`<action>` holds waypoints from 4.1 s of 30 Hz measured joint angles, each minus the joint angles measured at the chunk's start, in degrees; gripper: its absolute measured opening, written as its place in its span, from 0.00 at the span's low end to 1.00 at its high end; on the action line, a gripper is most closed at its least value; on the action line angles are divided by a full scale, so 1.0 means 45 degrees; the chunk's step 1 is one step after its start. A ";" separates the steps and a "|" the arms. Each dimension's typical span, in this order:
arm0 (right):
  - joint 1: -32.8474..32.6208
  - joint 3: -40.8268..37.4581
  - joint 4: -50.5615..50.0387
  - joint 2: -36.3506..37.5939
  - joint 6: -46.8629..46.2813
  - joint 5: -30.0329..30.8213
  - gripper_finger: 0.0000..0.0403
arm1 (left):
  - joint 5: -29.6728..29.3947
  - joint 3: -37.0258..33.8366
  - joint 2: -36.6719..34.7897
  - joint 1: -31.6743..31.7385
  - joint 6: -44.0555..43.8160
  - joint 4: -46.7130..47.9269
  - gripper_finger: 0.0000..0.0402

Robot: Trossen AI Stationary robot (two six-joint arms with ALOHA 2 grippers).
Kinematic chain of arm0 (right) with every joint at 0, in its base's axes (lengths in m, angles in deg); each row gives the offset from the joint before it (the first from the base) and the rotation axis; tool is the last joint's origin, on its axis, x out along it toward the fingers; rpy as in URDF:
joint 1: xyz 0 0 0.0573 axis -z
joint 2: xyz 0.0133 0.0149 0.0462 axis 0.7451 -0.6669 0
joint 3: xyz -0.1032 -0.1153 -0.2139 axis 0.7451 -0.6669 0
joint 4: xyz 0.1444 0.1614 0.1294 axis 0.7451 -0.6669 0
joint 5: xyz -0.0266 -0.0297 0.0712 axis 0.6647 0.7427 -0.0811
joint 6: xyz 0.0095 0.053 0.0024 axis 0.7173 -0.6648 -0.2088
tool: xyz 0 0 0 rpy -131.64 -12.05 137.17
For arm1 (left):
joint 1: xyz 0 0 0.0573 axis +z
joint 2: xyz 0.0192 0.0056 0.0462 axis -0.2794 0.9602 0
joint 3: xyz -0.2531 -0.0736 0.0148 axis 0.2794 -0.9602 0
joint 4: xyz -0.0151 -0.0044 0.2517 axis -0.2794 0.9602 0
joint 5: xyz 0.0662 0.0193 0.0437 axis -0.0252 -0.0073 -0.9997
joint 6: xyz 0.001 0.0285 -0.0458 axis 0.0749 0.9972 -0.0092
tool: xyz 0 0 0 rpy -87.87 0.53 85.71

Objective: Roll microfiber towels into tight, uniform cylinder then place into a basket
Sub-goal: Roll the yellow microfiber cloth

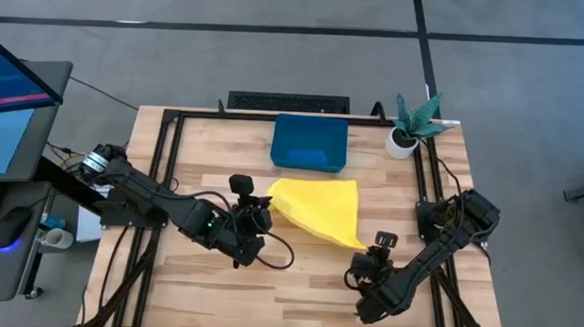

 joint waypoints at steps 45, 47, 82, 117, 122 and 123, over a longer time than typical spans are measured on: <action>0.0874 0.3657 -0.3100 0.0207 -0.1912 0.1684 0.02 | 0.2363 0.2561 -0.0083 0.0121 -0.1797 0.5477 0.00; 0.0840 0.4117 -0.3028 0.0307 -0.1001 0.1929 0.02 | 0.2703 0.3344 -0.0086 0.0126 -0.2379 0.6709 0.00; 0.1945 0.5367 -0.2018 0.4133 0.3525 0.9005 0.00 | 0.5892 0.4227 -0.0085 0.1831 -0.4925 0.9442 0.00; 0.4986 0.5361 -0.2073 0.3945 0.4912 0.7116 0.00 | 0.2123 0.4312 -0.1015 0.3444 -0.4555 0.9549 0.00; 0.4376 0.5376 -0.1659 0.3383 0.4497 0.2463 0.00 | 0.6379 0.2288 -0.0990 0.1825 -0.6468 0.9292 0.00; 0.4177 0.5316 -0.1718 0.3127 0.4205 0.1714 0.00 | 0.6637 0.1777 -0.0981 0.1442 -0.6862 0.9199 0.00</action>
